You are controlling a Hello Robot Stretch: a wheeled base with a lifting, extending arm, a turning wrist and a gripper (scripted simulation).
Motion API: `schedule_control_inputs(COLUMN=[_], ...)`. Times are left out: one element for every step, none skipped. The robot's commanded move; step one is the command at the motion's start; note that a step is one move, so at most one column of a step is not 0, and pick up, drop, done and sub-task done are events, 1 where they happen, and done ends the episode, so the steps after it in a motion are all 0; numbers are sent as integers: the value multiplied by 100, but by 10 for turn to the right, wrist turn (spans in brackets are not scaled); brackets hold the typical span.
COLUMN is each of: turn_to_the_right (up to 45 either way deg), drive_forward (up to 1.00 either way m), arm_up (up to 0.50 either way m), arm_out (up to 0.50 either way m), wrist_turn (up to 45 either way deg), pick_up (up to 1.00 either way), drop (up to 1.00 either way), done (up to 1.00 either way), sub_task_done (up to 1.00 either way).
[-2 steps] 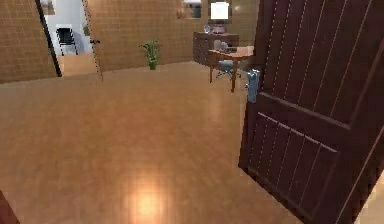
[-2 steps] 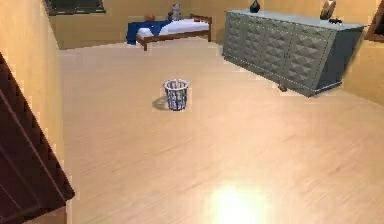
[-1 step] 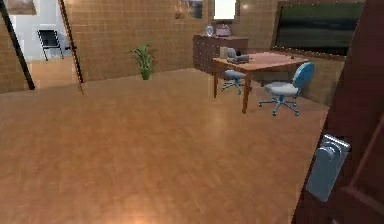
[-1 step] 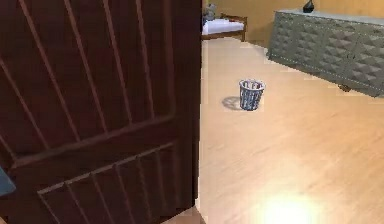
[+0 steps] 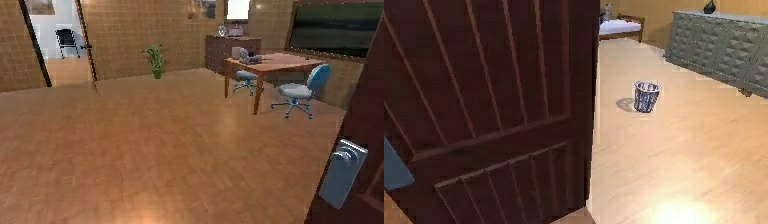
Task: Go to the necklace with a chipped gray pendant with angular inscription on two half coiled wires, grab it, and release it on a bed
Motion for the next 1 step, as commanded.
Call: schedule_control_inputs(turn_to_the_right=[0], drive_forward=[100], arm_up=[0], arm_out=[0], wrist_turn=[0], pick_up=[0], drop=[0], done=[0], sub_task_done=[0])
